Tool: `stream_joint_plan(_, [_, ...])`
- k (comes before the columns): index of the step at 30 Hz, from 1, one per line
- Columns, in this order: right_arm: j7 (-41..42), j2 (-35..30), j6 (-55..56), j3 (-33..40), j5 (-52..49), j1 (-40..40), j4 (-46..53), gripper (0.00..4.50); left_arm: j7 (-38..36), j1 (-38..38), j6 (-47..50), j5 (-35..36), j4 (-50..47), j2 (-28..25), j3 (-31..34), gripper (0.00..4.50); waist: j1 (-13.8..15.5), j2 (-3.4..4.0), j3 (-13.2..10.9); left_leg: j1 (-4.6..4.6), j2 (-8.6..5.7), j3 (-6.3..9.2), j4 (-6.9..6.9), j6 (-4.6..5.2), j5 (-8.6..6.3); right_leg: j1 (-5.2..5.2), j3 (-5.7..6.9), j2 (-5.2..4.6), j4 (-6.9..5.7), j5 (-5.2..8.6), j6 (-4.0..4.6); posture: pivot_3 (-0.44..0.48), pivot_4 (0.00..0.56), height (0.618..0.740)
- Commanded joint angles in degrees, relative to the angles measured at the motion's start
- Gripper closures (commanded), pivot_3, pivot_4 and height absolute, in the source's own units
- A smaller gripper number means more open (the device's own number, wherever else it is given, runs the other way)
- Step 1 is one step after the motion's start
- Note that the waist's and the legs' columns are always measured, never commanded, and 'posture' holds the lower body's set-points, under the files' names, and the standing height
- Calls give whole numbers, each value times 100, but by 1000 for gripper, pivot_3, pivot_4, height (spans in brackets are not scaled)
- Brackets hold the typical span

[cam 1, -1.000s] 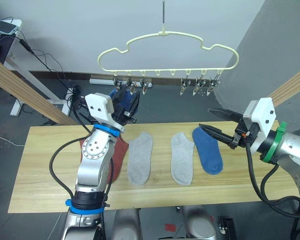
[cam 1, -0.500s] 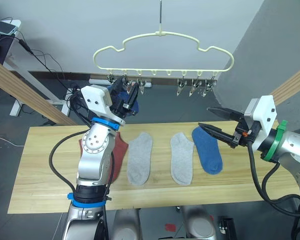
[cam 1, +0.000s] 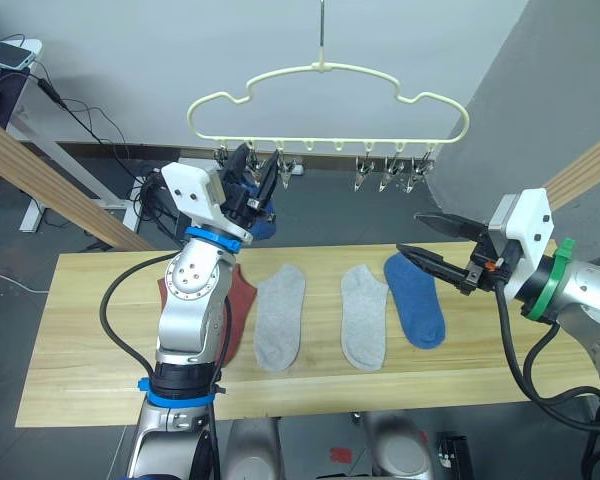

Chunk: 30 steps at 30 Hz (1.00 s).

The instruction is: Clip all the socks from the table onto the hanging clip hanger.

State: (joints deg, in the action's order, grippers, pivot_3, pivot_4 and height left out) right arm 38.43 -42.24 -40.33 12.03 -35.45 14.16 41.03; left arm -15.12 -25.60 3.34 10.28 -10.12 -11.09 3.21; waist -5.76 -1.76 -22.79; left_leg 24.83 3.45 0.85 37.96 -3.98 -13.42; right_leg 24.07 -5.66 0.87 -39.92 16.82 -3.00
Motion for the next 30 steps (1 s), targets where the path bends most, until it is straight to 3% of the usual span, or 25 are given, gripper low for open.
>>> stream_joint_plan(1, [5, -36, 137, 45, -76, 27, 97, 1920, 41, 5, -30, 33, -185, 7, 50, 3705, 0, 0, 0, 0, 0, 0, 0, 0, 0, 0, 0, 0, 0, 0, 0, -253, 380, 730])
stream_joint_plan(5, [-10, -24, 136, 38, -82, 35, 107, 1920, 5, 6, -17, 57, -180, -5, 45, 4378, 0, 0, 0, 0, 0, 0, 0, -2, 1, 0, 0, 0, 0, 0, 0, -254, 379, 730])
stream_joint_plan(14, [-258, -23, 62, -114, 226, -347, 217, 1920, -58, 80, 40, 122, -281, -82, 97, 4415, 3, 0, 0, 0, 0, 1, 0, -4, 2, 0, 1, 0, 0, 0, 0, -252, 378, 730])
stream_joint_plan(17, [-795, 101, 203, -414, 979, -1045, 11, 1311, -162, 174, 137, 220, -378, -175, 119, 4415, 10, -2, 1, 0, 2, 1, -2, -8, 4, 0, 2, 0, 2, 0, 0, -252, 378, 730])
stream_joint_plan(21, [-1322, 466, 450, -685, 1590, -1456, -301, 14, -289, 215, 276, 365, -484, -279, 128, 4415, 0, -2, 1, 0, 2, -5, -1, -17, 10, 1, -5, -2, 1, 1, -1, -245, 383, 730])
stream_joint_plan(30, [-1907, 1430, 1243, -1659, 2733, -1254, -2172, 0, -617, 247, 535, 607, -599, -452, 98, 4415, -74, -2, 1, -3, 6, -1, -3, -28, 18, 4, -5, 8, -2, 10, -25, -238, 388, 730])
